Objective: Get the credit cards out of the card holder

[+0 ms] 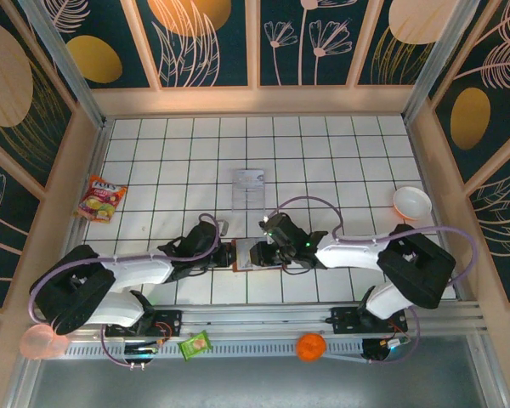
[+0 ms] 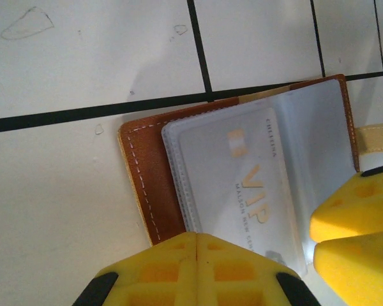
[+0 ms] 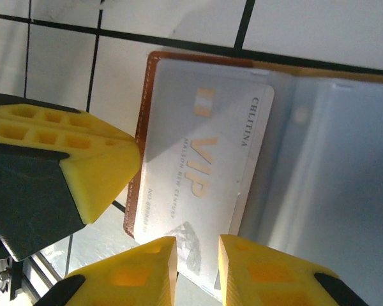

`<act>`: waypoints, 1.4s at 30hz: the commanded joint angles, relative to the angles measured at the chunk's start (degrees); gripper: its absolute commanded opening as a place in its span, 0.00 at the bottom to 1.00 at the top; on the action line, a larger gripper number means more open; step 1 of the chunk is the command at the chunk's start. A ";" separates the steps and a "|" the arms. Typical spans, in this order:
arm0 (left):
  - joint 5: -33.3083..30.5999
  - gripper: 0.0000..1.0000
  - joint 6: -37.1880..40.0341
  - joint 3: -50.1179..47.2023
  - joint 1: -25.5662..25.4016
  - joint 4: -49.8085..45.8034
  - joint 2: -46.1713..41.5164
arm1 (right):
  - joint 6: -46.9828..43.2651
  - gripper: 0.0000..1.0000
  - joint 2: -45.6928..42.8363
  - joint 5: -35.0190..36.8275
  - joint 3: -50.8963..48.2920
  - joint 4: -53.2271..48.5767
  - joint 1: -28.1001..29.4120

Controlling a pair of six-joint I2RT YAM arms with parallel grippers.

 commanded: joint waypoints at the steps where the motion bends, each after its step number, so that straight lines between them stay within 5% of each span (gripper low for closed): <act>1: -1.30 0.04 1.51 1.55 -0.19 -0.37 0.83 | 0.51 0.24 0.90 -1.20 1.32 3.00 -0.33; 22: -1.05 0.01 1.68 1.79 -0.19 -0.40 2.06 | 1.34 0.22 3.77 3.27 1.76 -0.71 -0.33; 42: -1.73 0.00 2.23 2.30 -0.18 -0.70 2.73 | 7.25 0.24 1.02 16.77 3.16 -11.19 3.14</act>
